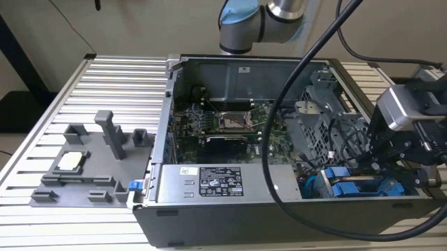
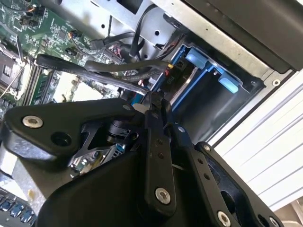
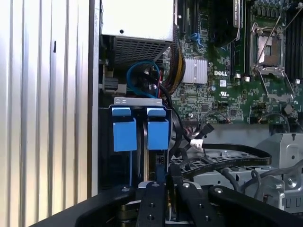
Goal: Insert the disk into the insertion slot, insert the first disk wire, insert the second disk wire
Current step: 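Insert the second disk wire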
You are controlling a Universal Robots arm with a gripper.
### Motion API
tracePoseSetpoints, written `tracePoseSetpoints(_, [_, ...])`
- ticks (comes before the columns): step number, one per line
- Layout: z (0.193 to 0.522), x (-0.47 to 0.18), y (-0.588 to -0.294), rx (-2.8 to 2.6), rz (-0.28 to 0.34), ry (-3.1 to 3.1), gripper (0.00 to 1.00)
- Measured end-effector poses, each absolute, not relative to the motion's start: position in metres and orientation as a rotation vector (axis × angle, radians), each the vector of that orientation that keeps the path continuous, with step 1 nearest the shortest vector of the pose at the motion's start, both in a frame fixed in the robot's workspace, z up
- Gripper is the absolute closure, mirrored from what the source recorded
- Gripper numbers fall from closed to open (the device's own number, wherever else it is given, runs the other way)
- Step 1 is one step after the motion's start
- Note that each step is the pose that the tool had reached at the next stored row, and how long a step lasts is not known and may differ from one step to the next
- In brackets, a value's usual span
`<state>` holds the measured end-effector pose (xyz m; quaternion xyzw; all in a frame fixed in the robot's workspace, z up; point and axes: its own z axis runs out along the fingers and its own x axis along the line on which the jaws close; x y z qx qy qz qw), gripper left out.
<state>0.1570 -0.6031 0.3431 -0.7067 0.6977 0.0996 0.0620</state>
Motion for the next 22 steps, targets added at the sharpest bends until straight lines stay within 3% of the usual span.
tracePoseSetpoints(22, [0.3329,0.1570,-0.6028,-2.134,0.301,2.111,0.84])
